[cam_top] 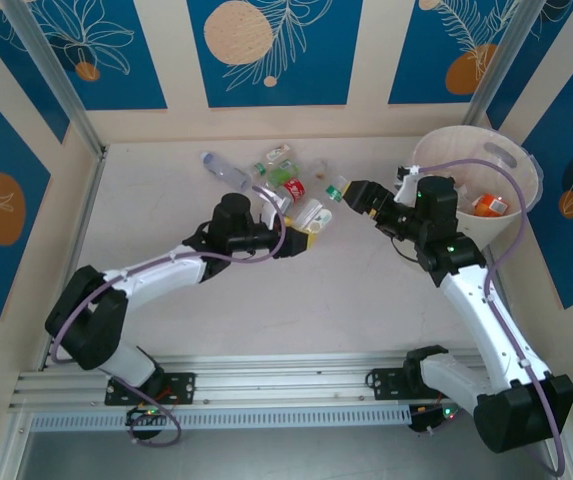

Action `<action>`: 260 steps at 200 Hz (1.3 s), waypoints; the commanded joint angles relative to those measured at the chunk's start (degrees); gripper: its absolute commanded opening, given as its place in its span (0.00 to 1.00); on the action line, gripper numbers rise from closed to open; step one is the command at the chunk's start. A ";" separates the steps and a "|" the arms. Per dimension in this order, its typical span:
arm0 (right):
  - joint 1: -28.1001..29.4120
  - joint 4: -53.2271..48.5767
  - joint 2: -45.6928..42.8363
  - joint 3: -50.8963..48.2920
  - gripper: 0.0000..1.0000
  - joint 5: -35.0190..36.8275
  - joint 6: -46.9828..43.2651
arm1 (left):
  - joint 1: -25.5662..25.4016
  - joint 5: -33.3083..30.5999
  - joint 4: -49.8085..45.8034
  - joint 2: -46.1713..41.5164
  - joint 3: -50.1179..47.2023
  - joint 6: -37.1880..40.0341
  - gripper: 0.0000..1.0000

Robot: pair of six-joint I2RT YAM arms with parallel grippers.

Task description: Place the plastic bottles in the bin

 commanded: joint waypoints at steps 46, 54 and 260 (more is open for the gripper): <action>4.66 3.90 2.74 0.15 0.79 -1.18 3.36 | -2.77 1.17 4.47 -6.01 -4.71 -1.79 0.35; 4.72 3.40 2.58 0.12 0.71 -0.86 3.25 | -2.96 0.98 4.97 -6.46 -5.36 -1.96 0.35; 4.35 -2.68 -8.19 9.80 0.21 12.92 -22.93 | -3.55 -7.71 9.33 -12.09 -10.33 2.79 1.00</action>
